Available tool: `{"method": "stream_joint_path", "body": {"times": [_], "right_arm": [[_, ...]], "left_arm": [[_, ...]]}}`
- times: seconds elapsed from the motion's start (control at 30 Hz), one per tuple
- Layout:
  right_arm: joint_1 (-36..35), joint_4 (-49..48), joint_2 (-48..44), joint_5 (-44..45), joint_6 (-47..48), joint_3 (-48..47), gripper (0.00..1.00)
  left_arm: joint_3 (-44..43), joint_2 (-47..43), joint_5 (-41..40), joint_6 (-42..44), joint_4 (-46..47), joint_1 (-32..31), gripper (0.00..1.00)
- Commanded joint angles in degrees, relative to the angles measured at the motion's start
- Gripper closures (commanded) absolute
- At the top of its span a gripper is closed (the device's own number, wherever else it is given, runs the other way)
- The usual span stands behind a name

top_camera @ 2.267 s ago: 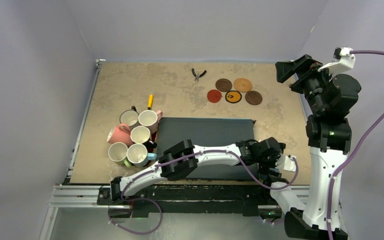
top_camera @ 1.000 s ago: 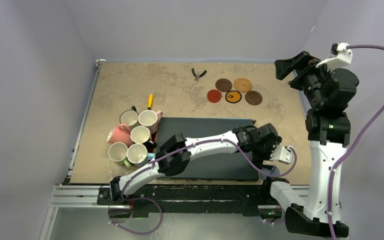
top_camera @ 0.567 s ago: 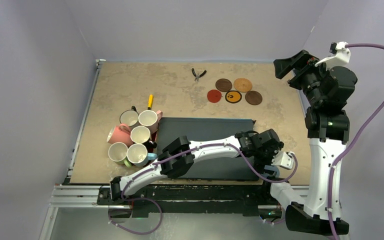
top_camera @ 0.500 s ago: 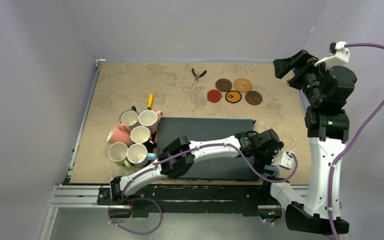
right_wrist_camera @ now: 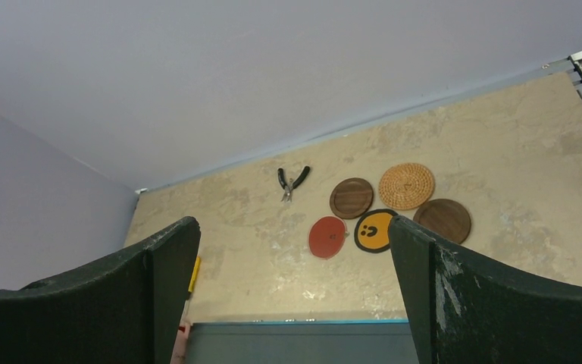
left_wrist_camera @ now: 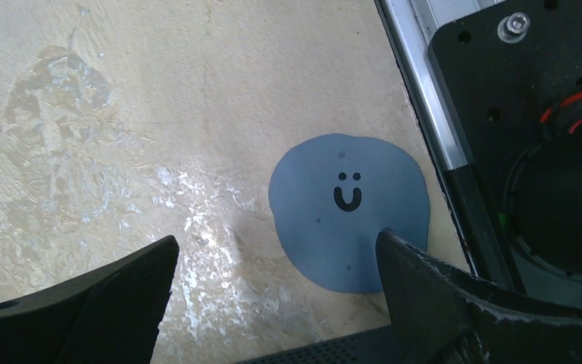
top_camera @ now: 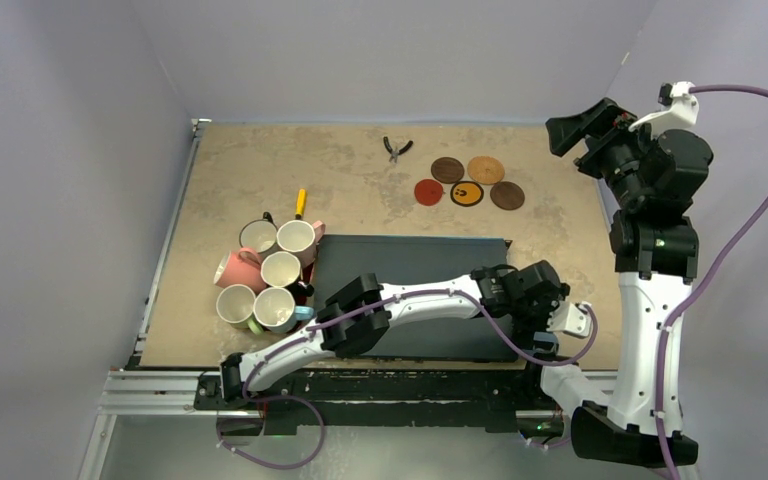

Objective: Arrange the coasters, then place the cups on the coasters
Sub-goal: Move the coaster to the corner of the board.

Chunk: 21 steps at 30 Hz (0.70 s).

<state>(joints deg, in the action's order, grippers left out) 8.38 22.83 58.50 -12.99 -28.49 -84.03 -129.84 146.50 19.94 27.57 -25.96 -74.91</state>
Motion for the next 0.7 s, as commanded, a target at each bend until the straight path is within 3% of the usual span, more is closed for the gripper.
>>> {"method": "stream_joint_path", "body": {"times": [0.0, 0.13, 0.33, 0.67], "right_arm": [[0.23, -0.71, -0.23, 3.60, 1.48, -4.55, 0.02], [0.22, -1.01, -0.81, 9.68, 3.67, -9.63, 0.02], [0.18, -1.92, -0.49, 11.83, 4.13, -13.36, 0.02], [0.19, -2.56, -0.20, 11.16, 2.57, -12.58, 0.02]], "left_arm": [[1.24, 1.24, 3.72, -3.27, 4.67, -6.15, 0.03], [1.08, 0.42, 4.69, -3.56, 2.71, -6.37, 0.03], [-0.66, 3.13, 5.19, -2.20, -1.93, -8.36, 0.03], [1.69, 2.98, 0.39, -5.42, 3.68, -7.82, 0.04]]}}
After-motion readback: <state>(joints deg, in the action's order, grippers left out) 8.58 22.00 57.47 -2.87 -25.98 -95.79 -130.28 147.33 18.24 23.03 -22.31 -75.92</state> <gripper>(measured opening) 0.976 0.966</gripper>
